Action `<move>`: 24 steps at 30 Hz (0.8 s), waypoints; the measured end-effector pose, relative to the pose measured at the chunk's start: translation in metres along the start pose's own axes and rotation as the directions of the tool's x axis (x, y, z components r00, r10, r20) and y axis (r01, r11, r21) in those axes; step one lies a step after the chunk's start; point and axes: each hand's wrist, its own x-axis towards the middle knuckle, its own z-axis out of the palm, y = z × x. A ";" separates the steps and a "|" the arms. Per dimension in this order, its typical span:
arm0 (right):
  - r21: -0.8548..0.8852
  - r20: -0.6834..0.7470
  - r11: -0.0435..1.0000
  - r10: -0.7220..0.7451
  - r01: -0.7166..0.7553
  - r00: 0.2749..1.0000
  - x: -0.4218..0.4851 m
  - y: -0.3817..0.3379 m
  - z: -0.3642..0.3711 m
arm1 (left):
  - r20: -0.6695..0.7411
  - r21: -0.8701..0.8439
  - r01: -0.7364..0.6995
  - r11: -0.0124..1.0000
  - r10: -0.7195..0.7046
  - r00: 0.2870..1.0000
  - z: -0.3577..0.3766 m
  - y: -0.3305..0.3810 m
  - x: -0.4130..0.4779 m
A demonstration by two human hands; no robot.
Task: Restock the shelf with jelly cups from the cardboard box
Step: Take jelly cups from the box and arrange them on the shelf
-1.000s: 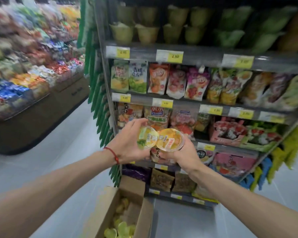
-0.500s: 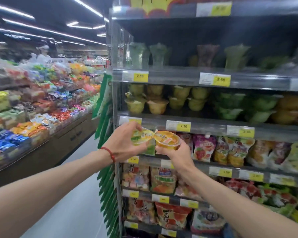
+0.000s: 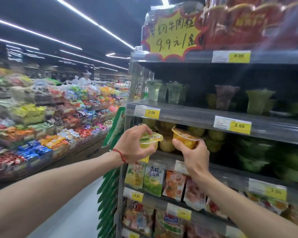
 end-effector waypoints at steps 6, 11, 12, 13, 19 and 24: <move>-0.025 0.023 1.000 0.018 -0.017 1.000 0.022 0.008 0.000 | -0.038 -0.021 -0.031 0.999 0.030 0.999 0.009 0.002 0.007; -0.047 0.058 0.999 0.014 -0.012 0.998 0.039 0.010 0.001 | -0.037 0.020 -0.044 0.999 0.045 0.998 0.008 0.002 0.019; -0.056 0.057 0.998 0.017 -0.014 0.998 0.040 0.012 -0.001 | -0.035 0.018 -0.052 0.998 0.053 0.998 0.009 0.004 0.021; -0.064 0.056 0.998 0.017 -0.013 0.998 0.041 0.013 -0.003 | -0.033 0.013 -0.064 0.998 0.065 0.997 0.011 0.006 0.023; -0.042 0.097 0.999 -0.010 0.014 0.995 0.045 0.016 -0.026 | -0.062 -0.027 -0.148 0.989 0.146 0.987 0.026 0.024 0.030; 0.025 0.148 0.999 -0.026 0.023 0.989 0.053 0.006 -0.024 | -0.093 -0.025 -0.157 0.987 0.154 0.984 0.023 0.025 0.034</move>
